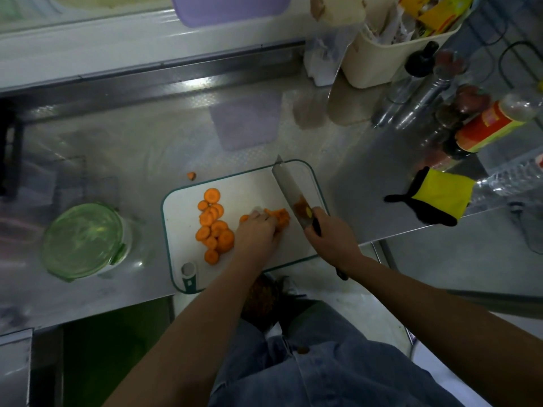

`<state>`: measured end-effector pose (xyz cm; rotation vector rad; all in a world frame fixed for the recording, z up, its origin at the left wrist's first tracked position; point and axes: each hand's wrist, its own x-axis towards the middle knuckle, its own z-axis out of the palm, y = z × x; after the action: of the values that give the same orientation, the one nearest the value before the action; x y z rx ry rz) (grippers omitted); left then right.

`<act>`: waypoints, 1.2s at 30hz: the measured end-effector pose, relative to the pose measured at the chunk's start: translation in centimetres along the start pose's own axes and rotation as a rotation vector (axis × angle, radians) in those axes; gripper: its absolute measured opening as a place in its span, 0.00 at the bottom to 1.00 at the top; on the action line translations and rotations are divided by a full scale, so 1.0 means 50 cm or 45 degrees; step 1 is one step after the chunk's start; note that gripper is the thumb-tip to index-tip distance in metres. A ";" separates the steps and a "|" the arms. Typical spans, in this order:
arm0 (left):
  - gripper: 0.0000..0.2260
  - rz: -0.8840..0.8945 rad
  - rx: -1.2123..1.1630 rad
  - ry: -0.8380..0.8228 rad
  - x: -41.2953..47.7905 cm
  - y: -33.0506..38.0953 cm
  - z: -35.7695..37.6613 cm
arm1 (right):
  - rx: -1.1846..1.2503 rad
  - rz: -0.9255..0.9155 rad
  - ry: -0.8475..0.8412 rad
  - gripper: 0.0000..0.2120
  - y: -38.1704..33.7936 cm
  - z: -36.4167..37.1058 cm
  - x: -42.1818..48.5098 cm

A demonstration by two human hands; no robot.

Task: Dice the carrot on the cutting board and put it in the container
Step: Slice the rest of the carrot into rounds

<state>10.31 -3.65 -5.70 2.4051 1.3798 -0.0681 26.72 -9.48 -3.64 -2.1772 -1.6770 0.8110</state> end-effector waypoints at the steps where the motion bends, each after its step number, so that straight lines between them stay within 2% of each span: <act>1: 0.11 -0.040 -0.012 0.007 0.003 0.004 0.002 | -0.012 -0.010 -0.008 0.08 0.001 0.001 -0.003; 5: 0.12 -0.052 -0.130 0.230 0.012 0.000 0.004 | 0.017 -0.018 -0.034 0.07 0.006 0.005 -0.007; 8: 0.11 -0.016 -0.092 0.341 0.019 -0.025 -0.002 | 0.047 -0.007 -0.057 0.06 0.009 0.002 -0.002; 16: 0.03 -0.070 0.055 0.233 0.049 -0.035 -0.008 | 0.022 -0.024 -0.070 0.06 0.006 -0.009 0.006; 21: 0.08 -0.195 -0.088 0.220 0.070 -0.023 -0.015 | -0.011 -0.029 -0.079 0.06 0.004 -0.016 0.004; 33: 0.07 -0.076 -0.150 0.238 0.046 -0.025 0.000 | -0.105 -0.112 -0.076 0.07 -0.015 0.002 0.001; 36: 0.13 -0.030 -0.207 0.265 0.038 -0.025 0.007 | -0.149 -0.101 -0.080 0.10 -0.014 0.004 0.002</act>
<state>10.31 -1.62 -6.80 2.3120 1.4423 0.2854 26.05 -9.18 -3.45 -2.1649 -1.8731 0.7864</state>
